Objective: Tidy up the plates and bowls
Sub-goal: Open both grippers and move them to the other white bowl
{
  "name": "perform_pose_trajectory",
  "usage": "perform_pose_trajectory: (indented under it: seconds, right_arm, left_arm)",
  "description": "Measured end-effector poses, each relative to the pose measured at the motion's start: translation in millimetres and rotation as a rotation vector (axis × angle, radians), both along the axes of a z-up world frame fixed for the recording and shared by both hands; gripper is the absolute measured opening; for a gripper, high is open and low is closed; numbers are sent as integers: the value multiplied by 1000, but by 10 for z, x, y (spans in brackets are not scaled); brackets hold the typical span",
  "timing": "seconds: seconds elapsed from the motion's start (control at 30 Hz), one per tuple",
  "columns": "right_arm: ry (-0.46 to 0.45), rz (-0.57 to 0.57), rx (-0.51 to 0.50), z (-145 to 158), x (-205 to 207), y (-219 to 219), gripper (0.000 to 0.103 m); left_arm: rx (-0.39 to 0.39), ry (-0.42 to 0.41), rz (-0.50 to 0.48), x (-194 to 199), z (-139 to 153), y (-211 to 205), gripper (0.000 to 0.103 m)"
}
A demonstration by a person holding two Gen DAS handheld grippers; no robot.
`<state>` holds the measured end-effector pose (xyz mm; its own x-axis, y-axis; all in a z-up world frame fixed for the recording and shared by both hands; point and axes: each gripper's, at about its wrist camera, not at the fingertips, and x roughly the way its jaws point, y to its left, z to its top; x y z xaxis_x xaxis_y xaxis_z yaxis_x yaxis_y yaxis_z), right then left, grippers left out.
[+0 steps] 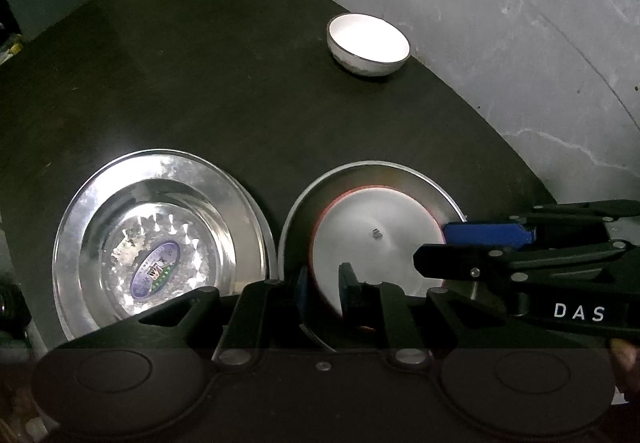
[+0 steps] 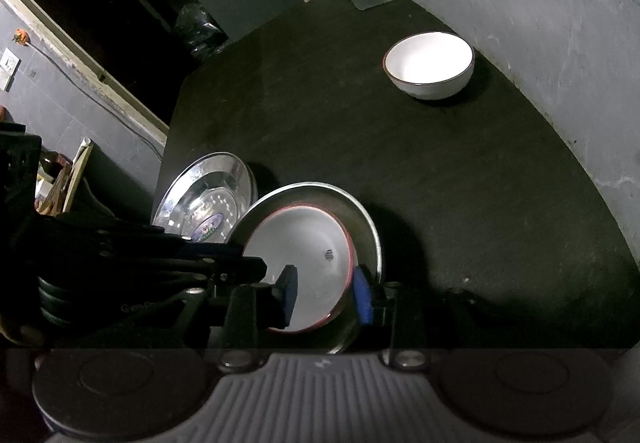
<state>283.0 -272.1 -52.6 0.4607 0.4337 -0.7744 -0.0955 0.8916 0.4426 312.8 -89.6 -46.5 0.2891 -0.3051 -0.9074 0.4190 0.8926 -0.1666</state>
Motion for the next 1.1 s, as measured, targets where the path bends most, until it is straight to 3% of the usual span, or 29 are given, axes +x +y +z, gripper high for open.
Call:
perform_pose_trajectory:
  seconds: [0.1,0.27,0.33,0.4,0.5,0.63,0.77,0.87,1.1]
  right_arm:
    - [-7,-1,3,25,-9,-13,38]
    - [-40,-23,15,120,-23,-99,45]
    - [-55,-36,6,160,-20,-134,48]
    - [-67,-49,3,187,-6,-178,50]
    - [-71,-71,-2,187,29,-241,59]
    - [-69,-109,-28,152,84,-304,88]
    - [-64,-172,-20,96,173,-395,101]
    - [-70,-247,-27,36,298,-488,101]
    - [-137,-355,-47,-88,691,-576,101]
  left_arm:
    - [-9,-5,5,-7,35,12,23]
    - [-77,-39,14,22,173,62,46]
    - [-74,-70,27,42,226,67,64]
    - [-67,-101,38,70,265,75,69]
    - [-68,-123,67,149,291,95,81]
    - [-14,-182,132,281,302,60,102]
    - [53,-216,186,467,245,25,102]
    - [66,-226,213,670,208,-38,102]
    - [10,-274,202,1181,219,-335,102]
